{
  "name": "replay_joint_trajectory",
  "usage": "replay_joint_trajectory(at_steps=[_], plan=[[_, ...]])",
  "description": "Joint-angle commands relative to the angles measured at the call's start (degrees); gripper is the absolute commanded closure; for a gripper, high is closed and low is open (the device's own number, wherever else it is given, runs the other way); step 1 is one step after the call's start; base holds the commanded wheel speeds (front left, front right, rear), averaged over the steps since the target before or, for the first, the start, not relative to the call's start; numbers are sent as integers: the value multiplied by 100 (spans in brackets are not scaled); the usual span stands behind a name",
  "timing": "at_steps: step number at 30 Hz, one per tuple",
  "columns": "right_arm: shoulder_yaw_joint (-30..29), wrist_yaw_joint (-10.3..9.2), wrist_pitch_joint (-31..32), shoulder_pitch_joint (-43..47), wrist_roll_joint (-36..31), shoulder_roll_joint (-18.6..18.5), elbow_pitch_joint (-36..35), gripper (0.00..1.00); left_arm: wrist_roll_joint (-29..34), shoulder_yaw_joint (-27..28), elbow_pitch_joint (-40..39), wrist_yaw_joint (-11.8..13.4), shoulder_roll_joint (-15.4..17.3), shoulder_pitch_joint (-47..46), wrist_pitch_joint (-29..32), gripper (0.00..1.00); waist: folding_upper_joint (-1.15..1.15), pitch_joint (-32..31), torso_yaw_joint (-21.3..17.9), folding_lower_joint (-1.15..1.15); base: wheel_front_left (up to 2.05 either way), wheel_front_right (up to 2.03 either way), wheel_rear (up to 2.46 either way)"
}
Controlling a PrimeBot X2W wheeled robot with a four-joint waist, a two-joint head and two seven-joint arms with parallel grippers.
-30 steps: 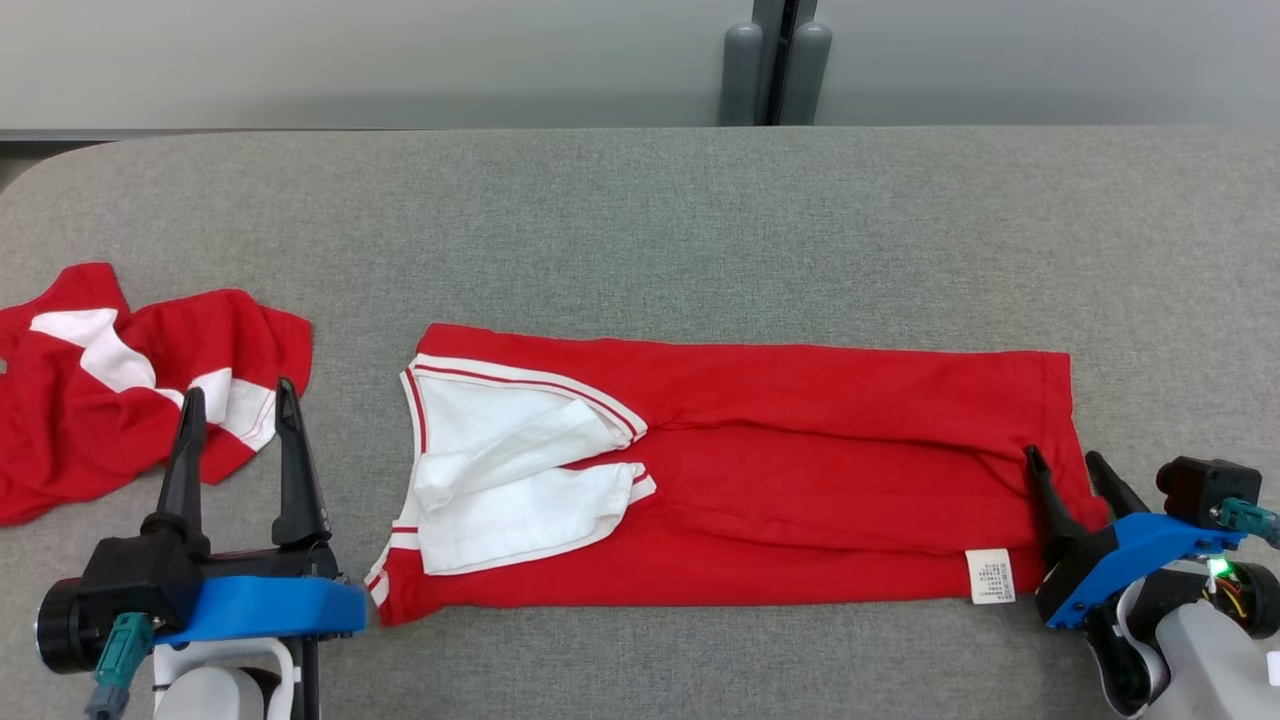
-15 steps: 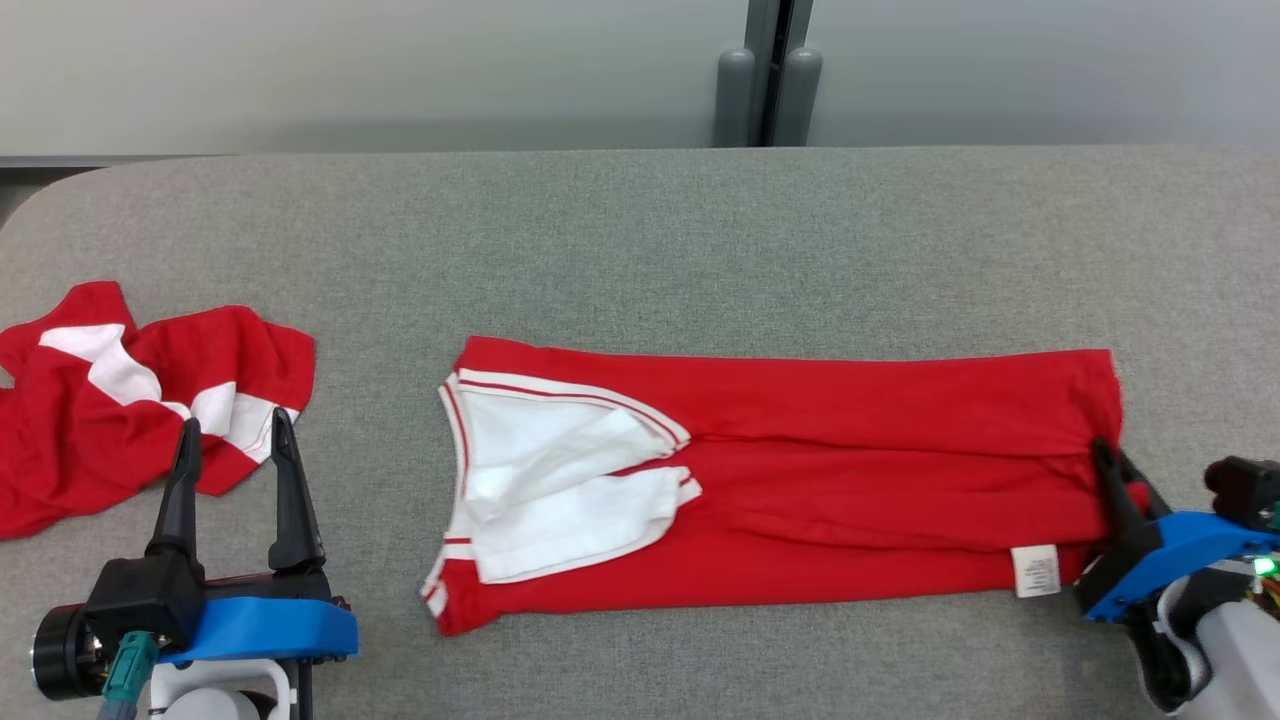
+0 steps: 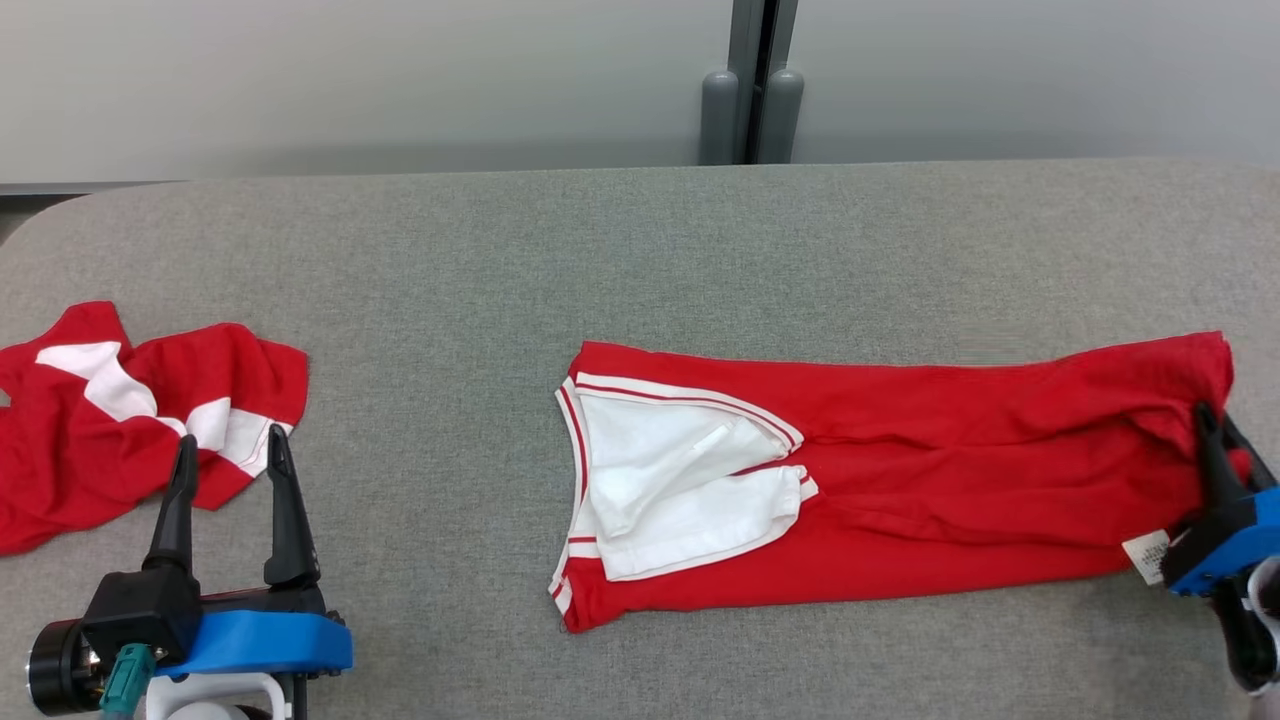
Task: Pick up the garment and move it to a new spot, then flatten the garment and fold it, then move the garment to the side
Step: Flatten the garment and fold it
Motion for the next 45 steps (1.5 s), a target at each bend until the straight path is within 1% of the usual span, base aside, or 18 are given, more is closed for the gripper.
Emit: replay_joint_trajectory(at_steps=[1,7,13,17,21,26,31,38,43,44,45], plan=[[55,1,25,53,-13,110,-115,100,46,18,11,-24,-16,17,-25,0,0,-14,-3,0,0,0,0],[343,1,164,189,-141,514,-851,100,40,-17,57,-40,-22,47,-25,0,0,-75,7,0,0,0,0],[720,1,451,236,-329,933,-1590,100,32,-88,98,-54,-25,1,-25,0,0,-84,83,0,0,0,0],[993,1,598,137,-419,1160,-1906,100,0,-125,145,-73,-26,-55,-25,0,0,-76,172,0,0,0,0],[1282,1,708,-1,-474,1402,-2061,100,-3,-166,177,-79,-25,-77,-25,0,0,-73,267,0,0,0,0],[1681,1,752,-135,-480,1702,-2089,100,-16,-275,220,-77,-27,-125,-25,0,0,-67,418,0,0,0,0],[2030,1,759,-306,-434,1910,-1968,100,-76,-379,244,-46,-26,-209,-25,0,0,-9,601,0,0,0,0],[2256,1,704,-535,-376,2030,-1683,100,-156,-508,292,-7,-26,-347,-25,0,0,113,805,0,0,0,0],[2406,1,700,-650,-259,2047,-1297,100,-220,-620,326,37,-27,-406,-25,0,0,172,908,0,0,0,0],[2443,1,703,-665,-235,2049,-1205,90,-225,-616,346,29,-26,-424,-25,0,0,180,917,0,0,0,0],[2480,1,663,-681,-172,2053,-1157,0,-223,-612,359,19,-27,-442,-25,0,0,187,921,0,0,0,0]])
